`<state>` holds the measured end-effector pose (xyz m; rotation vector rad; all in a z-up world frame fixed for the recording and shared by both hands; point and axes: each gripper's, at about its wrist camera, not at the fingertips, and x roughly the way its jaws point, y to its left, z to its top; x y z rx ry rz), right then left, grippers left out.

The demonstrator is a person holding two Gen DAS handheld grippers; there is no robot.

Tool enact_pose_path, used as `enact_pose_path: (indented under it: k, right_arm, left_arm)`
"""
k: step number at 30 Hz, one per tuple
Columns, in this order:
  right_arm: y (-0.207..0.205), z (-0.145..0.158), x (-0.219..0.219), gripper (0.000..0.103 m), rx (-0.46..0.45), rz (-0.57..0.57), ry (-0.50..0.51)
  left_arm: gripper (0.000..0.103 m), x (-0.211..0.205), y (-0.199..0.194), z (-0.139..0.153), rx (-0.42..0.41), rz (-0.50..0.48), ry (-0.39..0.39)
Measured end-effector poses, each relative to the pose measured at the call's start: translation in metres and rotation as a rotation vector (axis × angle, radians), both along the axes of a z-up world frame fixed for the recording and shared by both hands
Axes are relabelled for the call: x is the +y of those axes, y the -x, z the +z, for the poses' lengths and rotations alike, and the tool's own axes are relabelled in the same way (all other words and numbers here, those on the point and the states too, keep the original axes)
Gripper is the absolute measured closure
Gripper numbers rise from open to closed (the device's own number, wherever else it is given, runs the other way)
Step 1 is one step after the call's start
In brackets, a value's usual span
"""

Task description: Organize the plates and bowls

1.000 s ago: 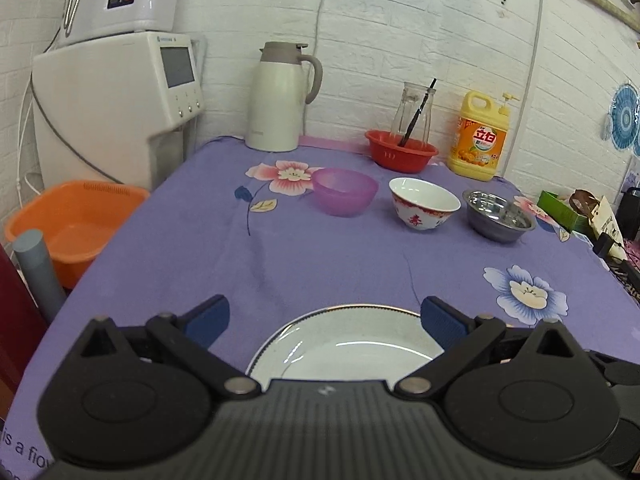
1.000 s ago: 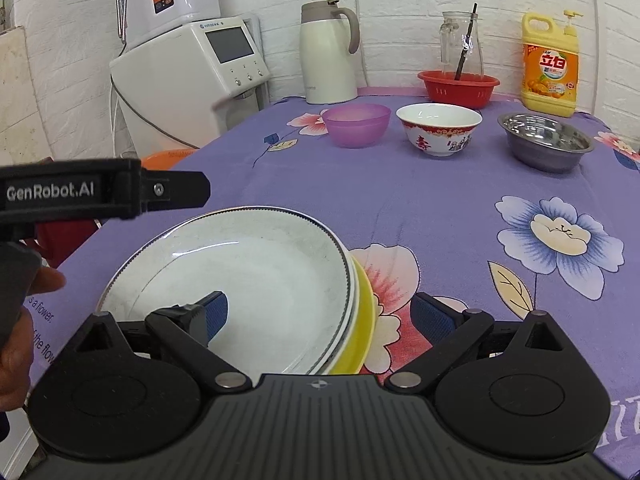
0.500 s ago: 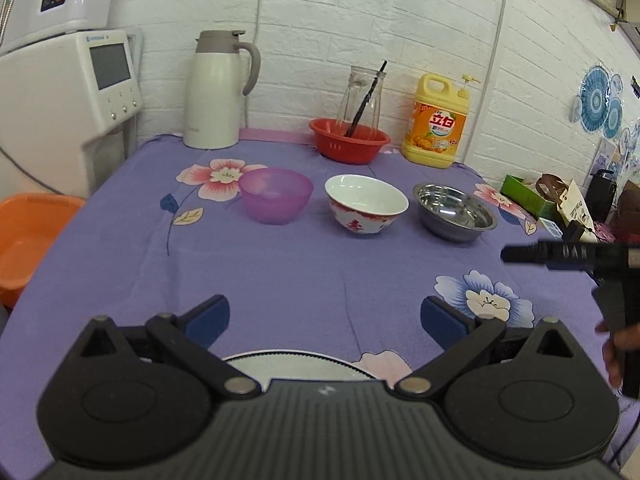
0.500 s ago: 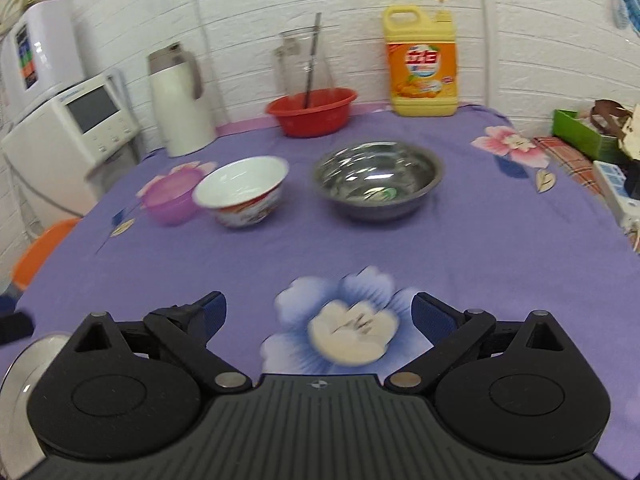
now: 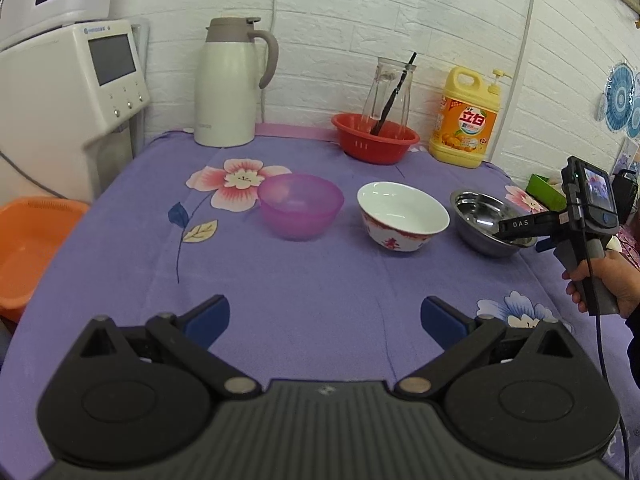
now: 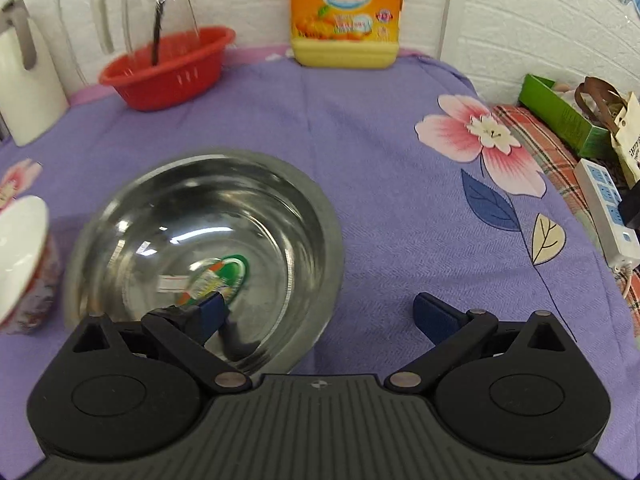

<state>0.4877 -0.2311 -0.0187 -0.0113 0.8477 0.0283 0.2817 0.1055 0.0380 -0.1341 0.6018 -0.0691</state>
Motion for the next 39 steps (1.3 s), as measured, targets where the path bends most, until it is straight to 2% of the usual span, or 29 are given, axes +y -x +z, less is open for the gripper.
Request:
enact_pose_path:
  k: [8, 15, 19, 23, 28, 33, 39]
  right_arm:
    - [0.019, 0.003, 0.0, 0.0, 0.049, 0.032, 0.006]
    - [0.074, 0.001, 0.001, 0.0, 0.091, 0.114, 0.006]
    - [0.115, 0.0, 0.002, 0.0, 0.071, 0.187, -0.03]
    - [0.125, 0.003, -0.005, 0.0, -0.012, 0.137, -0.068]
    - [0.116, -0.008, -0.006, 0.0, -0.096, 0.073, -0.06]
    - [0.117, -0.017, -0.003, 0.0, -0.149, 0.083, -0.015]
    - [0.12, -0.021, -0.008, 0.0, -0.189, 0.107, -0.025]
  left_arm:
    - [0.002, -0.01, 0.003, 0.003, 0.001, -0.034, 0.034]
    - [0.002, -0.026, 0.012, 0.005, 0.024, -0.091, 0.072]
    - [0.002, -0.043, 0.008, 0.007, 0.04, -0.135, 0.073]
    - [0.002, -0.071, -0.015, 0.007, 0.069, -0.17, 0.093]
    - [0.002, -0.104, -0.063, -0.013, 0.166, -0.169, 0.138]
    - [0.002, -0.132, -0.105, -0.033, 0.197, -0.16, 0.132]
    - [0.002, -0.153, -0.137, -0.052, 0.232, -0.155, 0.115]
